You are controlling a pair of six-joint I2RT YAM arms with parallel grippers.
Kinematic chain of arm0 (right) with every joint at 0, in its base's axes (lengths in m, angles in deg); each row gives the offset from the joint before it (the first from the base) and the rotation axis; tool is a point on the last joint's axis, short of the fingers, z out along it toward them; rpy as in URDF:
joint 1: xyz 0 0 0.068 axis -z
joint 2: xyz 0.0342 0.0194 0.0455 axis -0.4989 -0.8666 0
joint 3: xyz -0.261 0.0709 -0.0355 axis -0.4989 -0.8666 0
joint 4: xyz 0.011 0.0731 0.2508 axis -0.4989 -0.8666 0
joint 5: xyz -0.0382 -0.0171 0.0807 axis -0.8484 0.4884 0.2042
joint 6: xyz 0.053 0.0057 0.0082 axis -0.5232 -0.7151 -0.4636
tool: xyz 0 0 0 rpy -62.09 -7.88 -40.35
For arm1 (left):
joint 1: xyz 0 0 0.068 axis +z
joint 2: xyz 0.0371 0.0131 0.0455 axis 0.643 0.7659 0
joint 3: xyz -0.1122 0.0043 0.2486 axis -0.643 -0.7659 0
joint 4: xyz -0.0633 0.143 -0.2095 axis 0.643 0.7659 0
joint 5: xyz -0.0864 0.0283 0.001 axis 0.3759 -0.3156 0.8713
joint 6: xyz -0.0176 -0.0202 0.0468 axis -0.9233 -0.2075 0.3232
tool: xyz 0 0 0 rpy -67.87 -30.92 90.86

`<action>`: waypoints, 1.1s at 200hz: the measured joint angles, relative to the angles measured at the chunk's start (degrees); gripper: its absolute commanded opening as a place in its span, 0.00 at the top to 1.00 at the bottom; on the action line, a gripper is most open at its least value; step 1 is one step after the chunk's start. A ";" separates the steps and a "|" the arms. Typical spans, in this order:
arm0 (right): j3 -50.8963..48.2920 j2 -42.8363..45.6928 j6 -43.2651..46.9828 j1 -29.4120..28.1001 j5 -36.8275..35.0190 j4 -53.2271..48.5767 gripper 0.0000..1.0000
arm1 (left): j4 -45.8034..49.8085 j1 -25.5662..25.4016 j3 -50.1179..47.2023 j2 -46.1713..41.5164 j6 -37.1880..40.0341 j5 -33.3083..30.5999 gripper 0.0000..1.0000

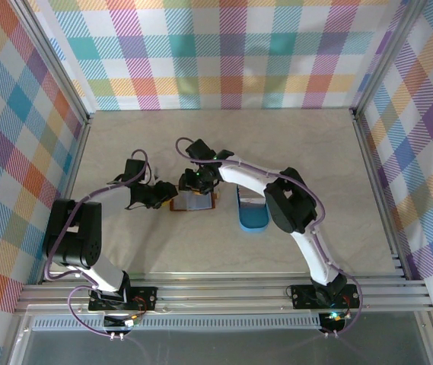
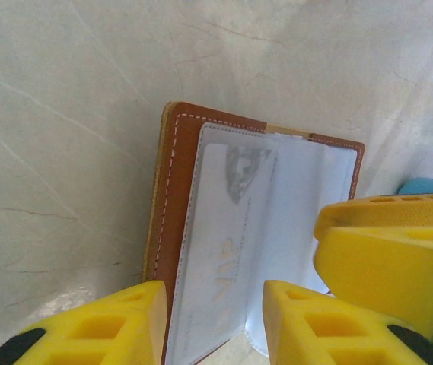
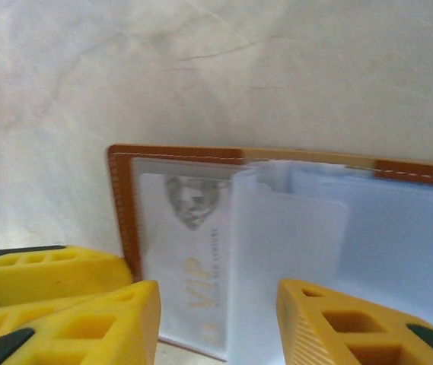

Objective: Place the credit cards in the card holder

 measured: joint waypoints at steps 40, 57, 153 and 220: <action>0.00 1.07 -0.24 -0.17 0.61 1.33 0.55 | 0.96 0.37 0.31 -1.53 0.00 -0.59 0.62; -0.02 1.07 -0.24 -0.17 0.79 1.38 0.55 | 1.46 0.48 0.35 -1.75 0.00 -0.63 0.62; 0.00 1.90 3.54 0.68 -10.47 -6.91 0.46 | 1.33 0.48 0.35 -1.75 0.20 0.55 0.62; 2.80 0.76 5.29 0.76 -10.95 -9.31 0.44 | 1.20 0.48 0.35 -1.51 0.22 1.18 0.62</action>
